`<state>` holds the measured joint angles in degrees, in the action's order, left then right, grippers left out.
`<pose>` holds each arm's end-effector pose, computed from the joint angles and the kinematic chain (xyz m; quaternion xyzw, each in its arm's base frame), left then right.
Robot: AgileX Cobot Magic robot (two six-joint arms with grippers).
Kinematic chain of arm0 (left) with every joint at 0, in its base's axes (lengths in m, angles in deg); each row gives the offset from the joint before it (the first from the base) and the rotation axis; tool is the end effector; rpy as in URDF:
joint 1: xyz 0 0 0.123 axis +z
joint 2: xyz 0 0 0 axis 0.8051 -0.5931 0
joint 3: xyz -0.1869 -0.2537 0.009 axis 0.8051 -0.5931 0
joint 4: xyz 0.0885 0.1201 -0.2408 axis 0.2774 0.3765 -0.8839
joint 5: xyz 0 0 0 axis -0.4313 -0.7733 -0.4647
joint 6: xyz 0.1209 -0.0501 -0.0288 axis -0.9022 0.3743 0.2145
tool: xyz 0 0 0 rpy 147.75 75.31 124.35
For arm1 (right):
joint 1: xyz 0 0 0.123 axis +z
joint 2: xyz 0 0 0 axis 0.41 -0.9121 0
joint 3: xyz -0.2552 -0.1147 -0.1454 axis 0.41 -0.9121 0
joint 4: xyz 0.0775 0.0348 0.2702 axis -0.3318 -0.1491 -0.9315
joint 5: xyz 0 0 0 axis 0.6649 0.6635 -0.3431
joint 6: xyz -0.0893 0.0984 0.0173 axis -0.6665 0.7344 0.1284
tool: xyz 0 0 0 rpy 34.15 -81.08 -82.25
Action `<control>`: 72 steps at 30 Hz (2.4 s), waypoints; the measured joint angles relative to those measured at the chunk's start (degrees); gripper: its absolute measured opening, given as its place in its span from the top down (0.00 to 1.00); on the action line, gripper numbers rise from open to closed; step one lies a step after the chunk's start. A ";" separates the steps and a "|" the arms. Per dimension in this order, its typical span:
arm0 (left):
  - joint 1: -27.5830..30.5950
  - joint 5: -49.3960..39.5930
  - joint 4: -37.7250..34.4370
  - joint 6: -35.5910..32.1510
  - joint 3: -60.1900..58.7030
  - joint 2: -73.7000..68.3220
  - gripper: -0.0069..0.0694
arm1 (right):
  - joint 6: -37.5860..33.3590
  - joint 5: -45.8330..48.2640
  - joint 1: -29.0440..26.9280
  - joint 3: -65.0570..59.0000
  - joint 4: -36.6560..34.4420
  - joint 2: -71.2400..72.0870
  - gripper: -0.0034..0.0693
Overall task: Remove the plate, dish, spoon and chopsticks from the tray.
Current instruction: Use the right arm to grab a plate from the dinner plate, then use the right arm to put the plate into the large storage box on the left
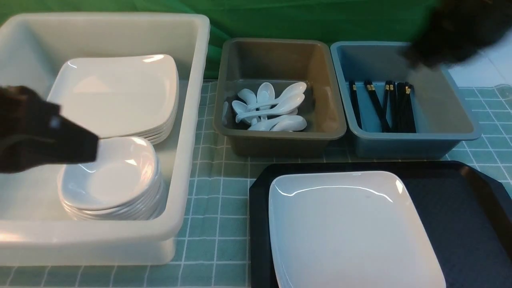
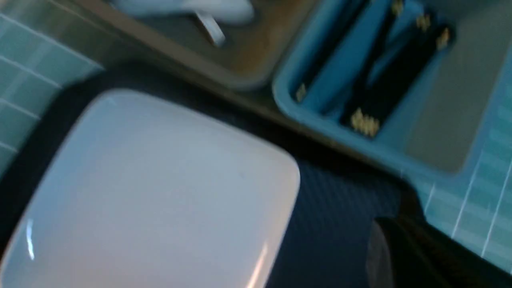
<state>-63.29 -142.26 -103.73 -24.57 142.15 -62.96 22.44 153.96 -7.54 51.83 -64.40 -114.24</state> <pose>0.1982 -0.0776 0.4100 0.1071 0.9264 -0.1898 0.3070 0.3215 0.0826 0.3745 -0.1715 0.9448 -0.0197 0.2784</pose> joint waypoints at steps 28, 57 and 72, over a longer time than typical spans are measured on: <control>-20.47 7.89 16.31 9.50 0.00 -14.12 0.90 | -2.40 -36.24 -6.88 -42.94 -26.13 -9.39 0.36; -20.30 7.51 34.92 23.82 0.00 -4.45 0.90 | -4.37 -30.70 -5.38 -37.63 -29.03 13.35 0.88; -20.30 17.13 7.85 4.62 0.00 -16.35 0.90 | -5.61 -24.46 -9.13 -29.87 -24.98 16.08 0.88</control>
<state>-83.59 -125.13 -95.89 -19.94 142.15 -79.30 16.82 129.50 -16.67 21.97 -89.38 -98.16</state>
